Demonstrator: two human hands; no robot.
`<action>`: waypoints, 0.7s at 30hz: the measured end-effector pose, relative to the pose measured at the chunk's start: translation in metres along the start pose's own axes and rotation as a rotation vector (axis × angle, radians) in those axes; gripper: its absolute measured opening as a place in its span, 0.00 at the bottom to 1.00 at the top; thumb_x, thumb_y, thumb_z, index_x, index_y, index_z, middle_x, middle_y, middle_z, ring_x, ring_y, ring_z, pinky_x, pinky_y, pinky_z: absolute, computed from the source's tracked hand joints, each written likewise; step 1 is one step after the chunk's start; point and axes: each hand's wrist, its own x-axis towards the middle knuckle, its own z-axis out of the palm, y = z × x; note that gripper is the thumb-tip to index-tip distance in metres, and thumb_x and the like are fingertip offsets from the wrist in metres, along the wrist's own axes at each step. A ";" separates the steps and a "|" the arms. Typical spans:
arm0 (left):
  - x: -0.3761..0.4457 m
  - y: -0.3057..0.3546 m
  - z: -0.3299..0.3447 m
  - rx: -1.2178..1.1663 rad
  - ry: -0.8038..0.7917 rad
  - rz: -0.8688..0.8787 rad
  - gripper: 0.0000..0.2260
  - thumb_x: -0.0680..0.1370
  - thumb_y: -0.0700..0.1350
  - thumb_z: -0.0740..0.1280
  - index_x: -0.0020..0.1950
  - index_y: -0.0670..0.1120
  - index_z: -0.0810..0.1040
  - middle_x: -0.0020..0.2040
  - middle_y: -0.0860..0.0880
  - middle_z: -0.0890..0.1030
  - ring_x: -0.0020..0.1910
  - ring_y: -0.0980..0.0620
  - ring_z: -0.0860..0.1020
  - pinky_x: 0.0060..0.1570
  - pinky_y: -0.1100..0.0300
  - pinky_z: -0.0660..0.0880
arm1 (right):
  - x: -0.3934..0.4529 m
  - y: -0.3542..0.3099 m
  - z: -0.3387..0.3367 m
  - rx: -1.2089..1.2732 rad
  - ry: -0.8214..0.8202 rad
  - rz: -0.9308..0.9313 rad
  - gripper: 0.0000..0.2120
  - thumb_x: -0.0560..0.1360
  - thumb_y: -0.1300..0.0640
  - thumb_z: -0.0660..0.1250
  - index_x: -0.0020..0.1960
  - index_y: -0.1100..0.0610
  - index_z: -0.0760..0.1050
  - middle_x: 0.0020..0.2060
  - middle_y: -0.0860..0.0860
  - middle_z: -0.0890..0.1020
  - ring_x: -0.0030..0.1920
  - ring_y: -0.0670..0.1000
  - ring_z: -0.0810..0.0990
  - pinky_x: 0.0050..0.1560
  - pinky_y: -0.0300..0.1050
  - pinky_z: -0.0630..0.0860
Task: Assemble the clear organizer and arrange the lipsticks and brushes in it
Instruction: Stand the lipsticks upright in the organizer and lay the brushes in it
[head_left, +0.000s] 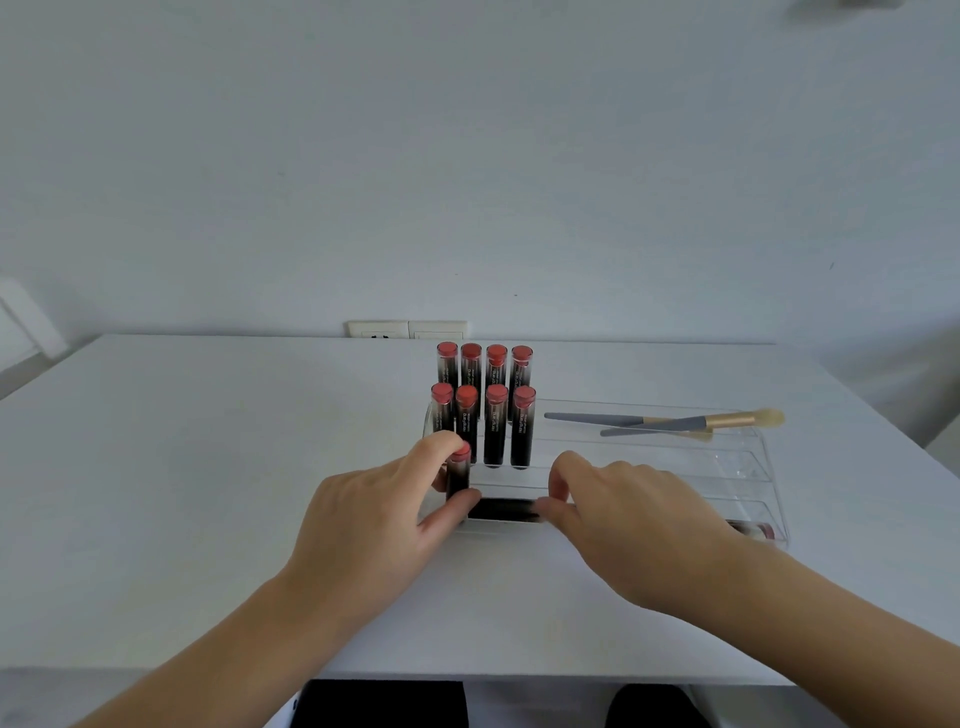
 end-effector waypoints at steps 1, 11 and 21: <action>0.000 0.000 0.000 -0.002 0.007 0.002 0.19 0.74 0.58 0.67 0.60 0.51 0.71 0.35 0.55 0.83 0.20 0.55 0.74 0.21 0.62 0.70 | -0.001 0.000 -0.001 -0.005 0.019 -0.009 0.15 0.83 0.39 0.50 0.53 0.49 0.67 0.37 0.47 0.78 0.39 0.54 0.78 0.39 0.51 0.73; -0.003 0.000 -0.002 -0.069 0.014 -0.095 0.18 0.74 0.60 0.66 0.60 0.53 0.72 0.36 0.63 0.81 0.22 0.59 0.74 0.23 0.61 0.74 | -0.003 -0.004 -0.024 0.175 0.213 -0.067 0.11 0.80 0.40 0.56 0.48 0.45 0.70 0.34 0.45 0.81 0.36 0.46 0.78 0.39 0.49 0.77; -0.010 -0.014 -0.005 -0.395 -0.038 -0.213 0.23 0.73 0.44 0.77 0.60 0.63 0.73 0.48 0.61 0.82 0.39 0.55 0.81 0.32 0.64 0.75 | 0.008 -0.015 -0.021 0.397 0.321 -0.141 0.11 0.77 0.52 0.65 0.57 0.41 0.76 0.41 0.35 0.80 0.38 0.45 0.80 0.40 0.48 0.79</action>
